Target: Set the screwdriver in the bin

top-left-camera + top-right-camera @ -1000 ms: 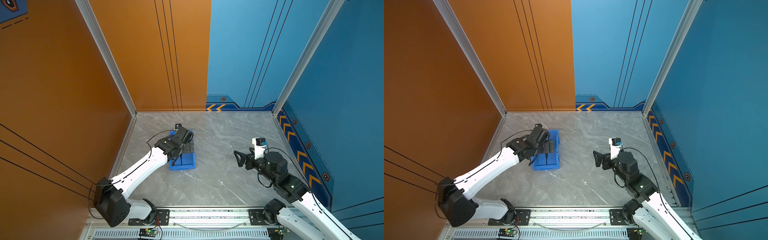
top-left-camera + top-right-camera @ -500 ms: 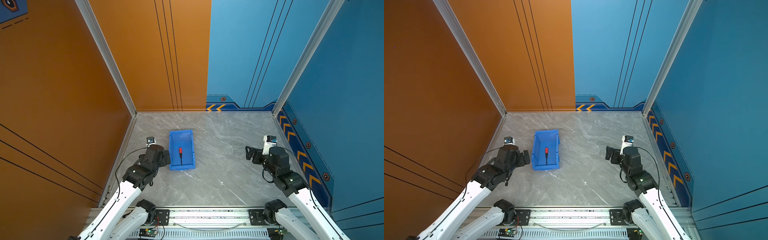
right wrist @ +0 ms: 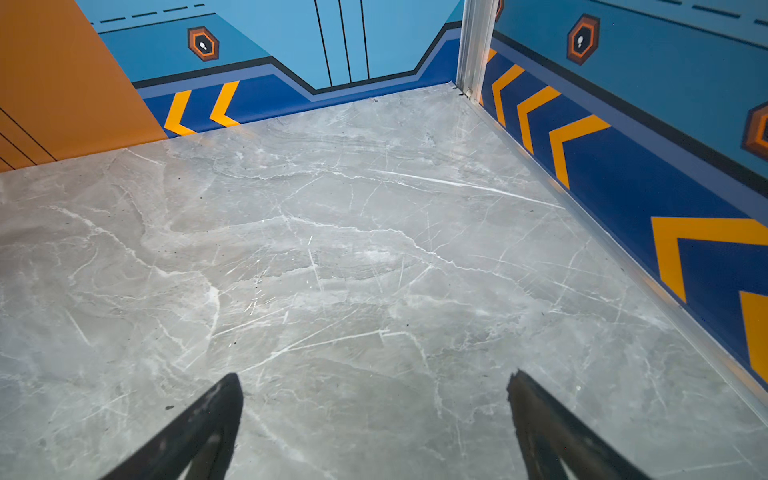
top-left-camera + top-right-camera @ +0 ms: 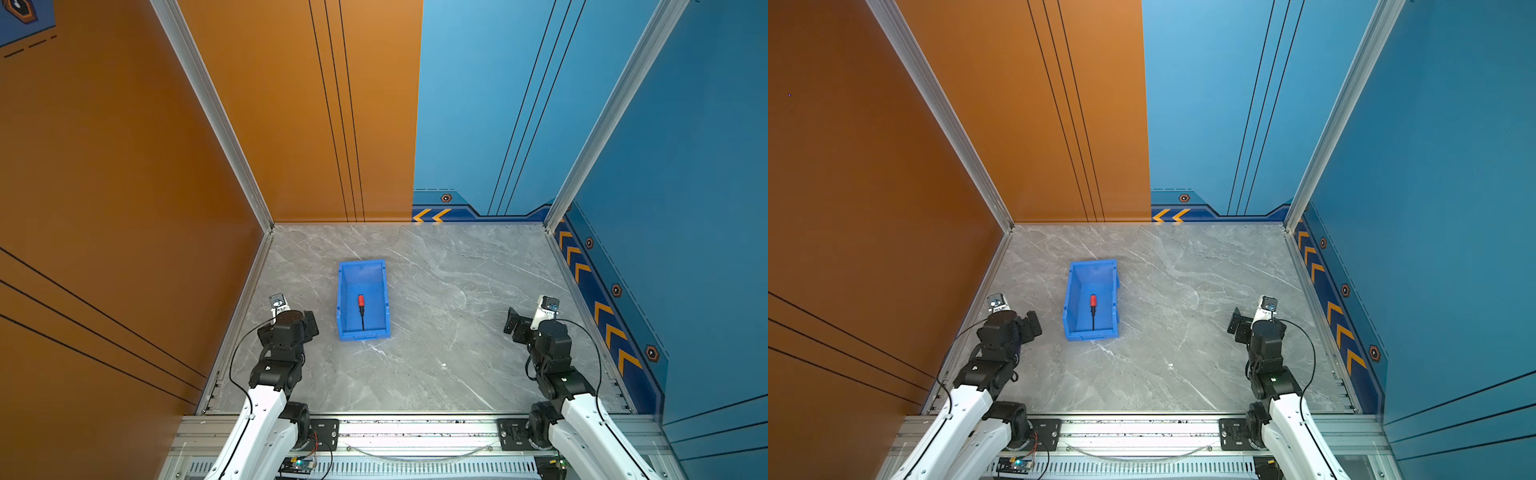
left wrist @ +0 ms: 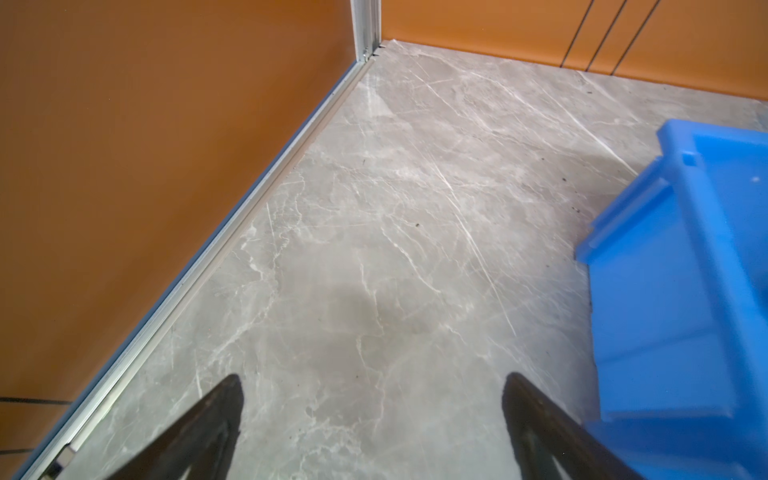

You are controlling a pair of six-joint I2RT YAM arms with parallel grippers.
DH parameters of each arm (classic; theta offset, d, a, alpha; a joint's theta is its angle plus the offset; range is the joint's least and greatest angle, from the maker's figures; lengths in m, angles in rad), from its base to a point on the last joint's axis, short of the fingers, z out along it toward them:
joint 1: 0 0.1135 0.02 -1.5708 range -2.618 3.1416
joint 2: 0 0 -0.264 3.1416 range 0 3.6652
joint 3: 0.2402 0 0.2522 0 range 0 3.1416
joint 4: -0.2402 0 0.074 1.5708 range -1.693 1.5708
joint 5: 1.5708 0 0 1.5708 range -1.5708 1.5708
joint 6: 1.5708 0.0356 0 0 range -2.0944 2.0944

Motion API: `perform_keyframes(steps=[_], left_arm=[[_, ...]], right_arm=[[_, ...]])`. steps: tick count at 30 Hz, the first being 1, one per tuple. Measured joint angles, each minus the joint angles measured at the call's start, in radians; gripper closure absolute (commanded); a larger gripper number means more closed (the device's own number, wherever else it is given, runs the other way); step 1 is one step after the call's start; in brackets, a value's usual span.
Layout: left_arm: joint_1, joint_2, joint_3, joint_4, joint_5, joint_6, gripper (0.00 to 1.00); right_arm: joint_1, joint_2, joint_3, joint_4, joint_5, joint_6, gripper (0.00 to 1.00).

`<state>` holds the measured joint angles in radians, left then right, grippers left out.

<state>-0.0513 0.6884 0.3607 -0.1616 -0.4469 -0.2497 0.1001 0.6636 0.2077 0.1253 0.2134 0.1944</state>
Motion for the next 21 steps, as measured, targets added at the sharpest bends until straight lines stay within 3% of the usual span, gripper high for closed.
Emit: perform_keyframes(steps=[11, 21], left_arm=[[0.033, 0.273, -0.091, 0.359, 0.056, 0.108, 0.02], [0.033, 0.479, -0.089, 0.652, 0.127, 0.146, 0.02]], right_arm=[[-0.061, 0.397, 0.002, 0.356, -0.085, -0.117, 0.00], [-0.084, 0.730, 0.095, 0.663, -0.135, -0.128, 0.00]])
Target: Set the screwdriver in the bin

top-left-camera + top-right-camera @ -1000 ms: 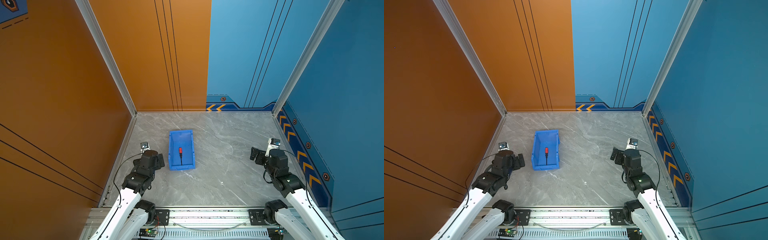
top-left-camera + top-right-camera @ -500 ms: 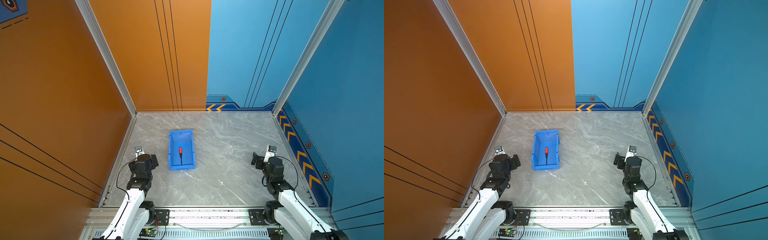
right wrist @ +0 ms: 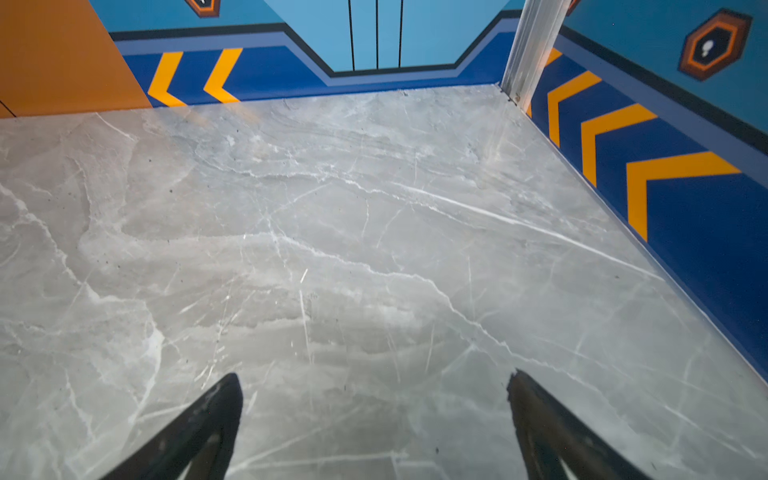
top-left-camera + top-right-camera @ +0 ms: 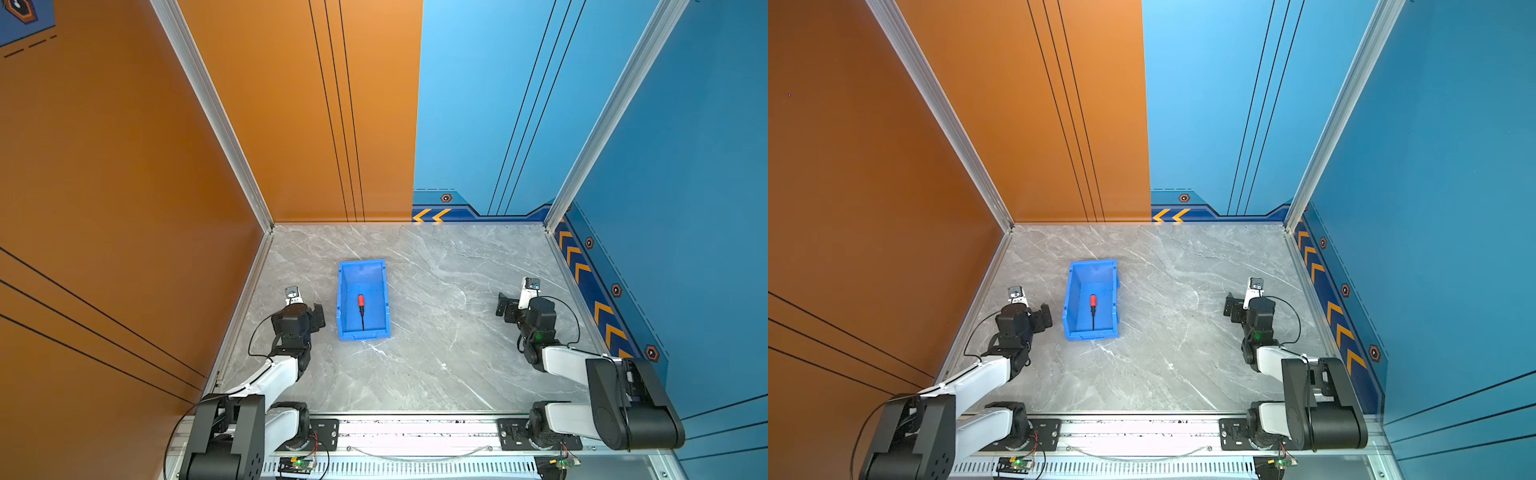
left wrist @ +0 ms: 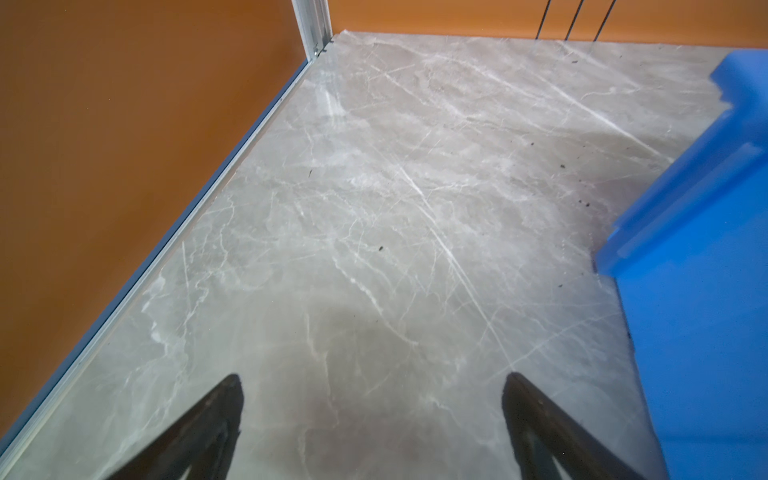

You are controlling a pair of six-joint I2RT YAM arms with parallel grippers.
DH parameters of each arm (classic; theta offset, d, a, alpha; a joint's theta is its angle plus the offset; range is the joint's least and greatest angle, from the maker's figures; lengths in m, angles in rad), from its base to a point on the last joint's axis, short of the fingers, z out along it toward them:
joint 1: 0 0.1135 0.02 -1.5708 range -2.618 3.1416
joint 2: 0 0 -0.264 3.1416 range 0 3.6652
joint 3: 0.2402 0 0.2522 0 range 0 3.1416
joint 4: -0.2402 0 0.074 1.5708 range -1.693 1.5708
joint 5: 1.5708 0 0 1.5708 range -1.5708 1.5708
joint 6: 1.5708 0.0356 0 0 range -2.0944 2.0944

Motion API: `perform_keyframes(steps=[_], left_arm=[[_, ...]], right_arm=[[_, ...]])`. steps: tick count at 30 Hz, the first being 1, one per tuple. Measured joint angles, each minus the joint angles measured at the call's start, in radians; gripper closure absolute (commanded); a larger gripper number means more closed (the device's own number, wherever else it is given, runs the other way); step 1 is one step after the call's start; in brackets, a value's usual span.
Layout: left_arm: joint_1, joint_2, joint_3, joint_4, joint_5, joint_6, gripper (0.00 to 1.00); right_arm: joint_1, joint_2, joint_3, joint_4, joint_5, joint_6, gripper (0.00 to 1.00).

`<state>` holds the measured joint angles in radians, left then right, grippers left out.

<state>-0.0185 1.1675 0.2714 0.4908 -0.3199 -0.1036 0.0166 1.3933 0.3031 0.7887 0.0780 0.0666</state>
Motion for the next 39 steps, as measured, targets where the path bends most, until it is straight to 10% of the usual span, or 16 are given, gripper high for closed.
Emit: perform_keyframes(steps=[39], left_arm=[[-0.011, 0.387, 0.068, 0.485, 0.093, 0.067, 0.02]], right_arm=[[0.021, 0.142, 0.055, 0.137, 0.051, -0.004, 0.00]])
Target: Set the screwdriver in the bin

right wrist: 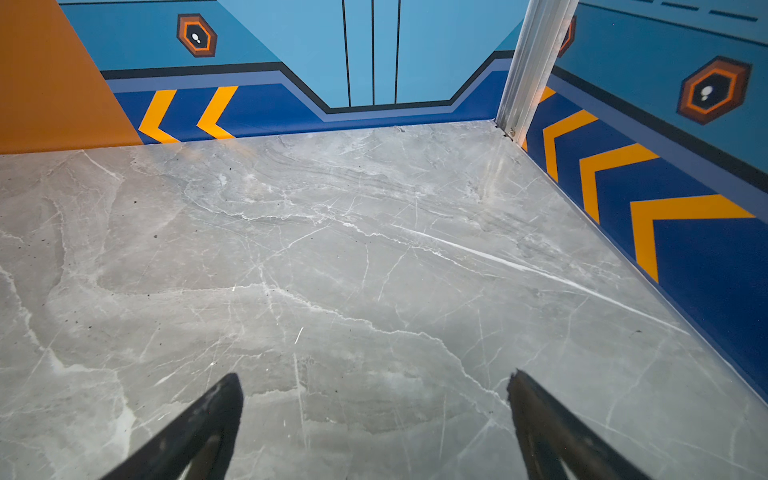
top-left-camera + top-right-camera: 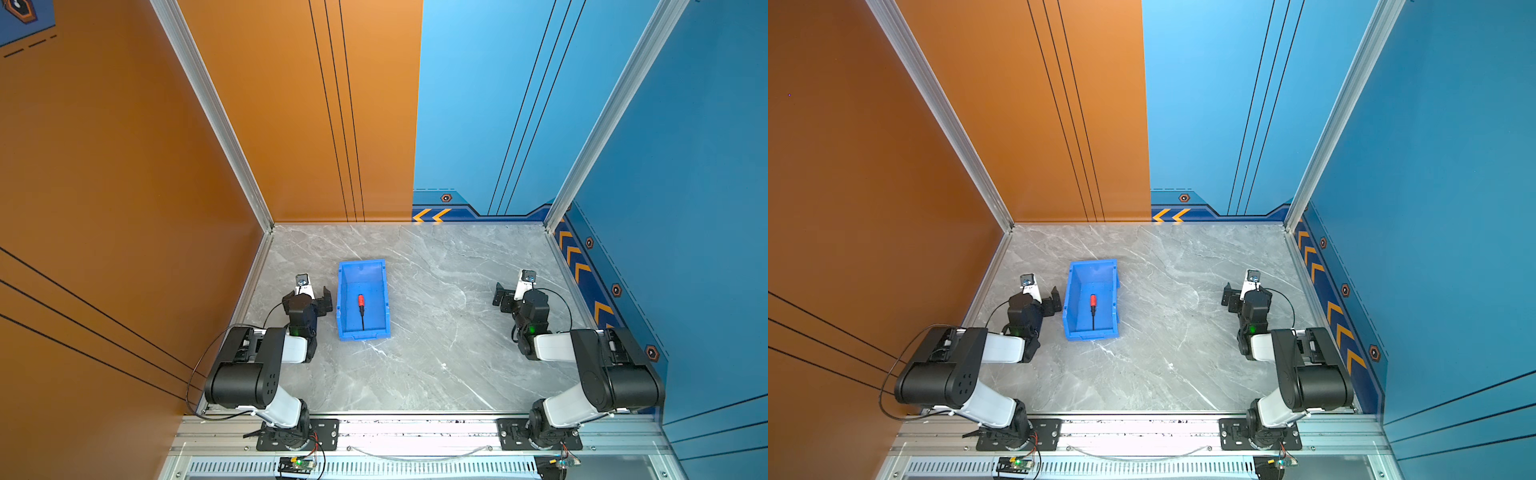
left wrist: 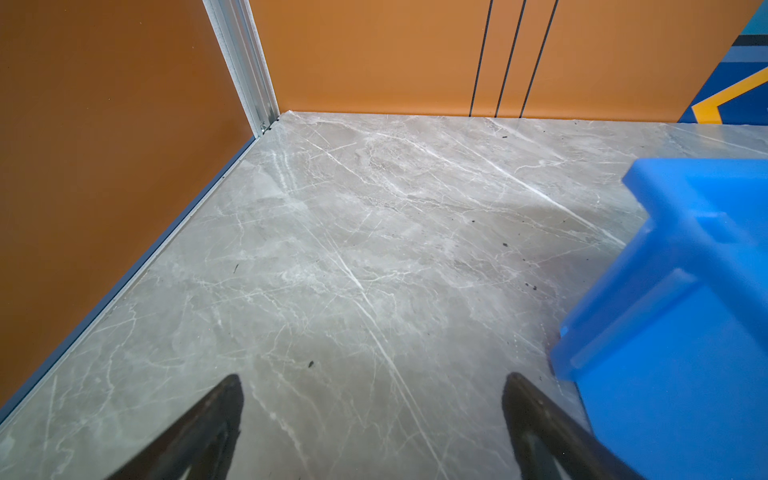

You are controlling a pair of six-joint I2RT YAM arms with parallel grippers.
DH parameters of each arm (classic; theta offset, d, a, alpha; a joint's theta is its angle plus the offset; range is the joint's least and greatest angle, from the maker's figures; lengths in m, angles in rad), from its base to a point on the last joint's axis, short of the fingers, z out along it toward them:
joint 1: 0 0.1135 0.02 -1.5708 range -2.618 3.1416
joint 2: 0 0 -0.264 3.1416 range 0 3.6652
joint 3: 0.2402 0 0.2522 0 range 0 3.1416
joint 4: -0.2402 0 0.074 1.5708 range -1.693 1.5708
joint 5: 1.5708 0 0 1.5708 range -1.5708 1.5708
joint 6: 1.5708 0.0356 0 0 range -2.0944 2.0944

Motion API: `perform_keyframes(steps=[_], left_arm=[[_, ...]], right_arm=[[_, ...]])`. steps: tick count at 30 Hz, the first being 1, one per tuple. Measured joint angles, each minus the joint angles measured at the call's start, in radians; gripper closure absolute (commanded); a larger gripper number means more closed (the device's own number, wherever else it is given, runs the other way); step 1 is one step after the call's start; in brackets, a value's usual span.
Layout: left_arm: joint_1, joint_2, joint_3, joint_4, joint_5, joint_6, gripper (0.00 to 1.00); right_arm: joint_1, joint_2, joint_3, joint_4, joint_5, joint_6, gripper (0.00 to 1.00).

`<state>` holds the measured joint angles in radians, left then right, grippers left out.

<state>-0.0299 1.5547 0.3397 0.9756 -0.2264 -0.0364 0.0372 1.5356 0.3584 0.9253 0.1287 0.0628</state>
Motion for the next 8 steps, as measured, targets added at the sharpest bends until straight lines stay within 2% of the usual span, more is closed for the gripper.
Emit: perform_keyframes(steps=[8], left_arm=[[-0.008, 0.001, 0.023, -0.028, 0.048, 0.037, 0.02]], right_arm=[[0.000, 0.000, 0.000, 0.000, 0.000, 0.000, 0.00]])
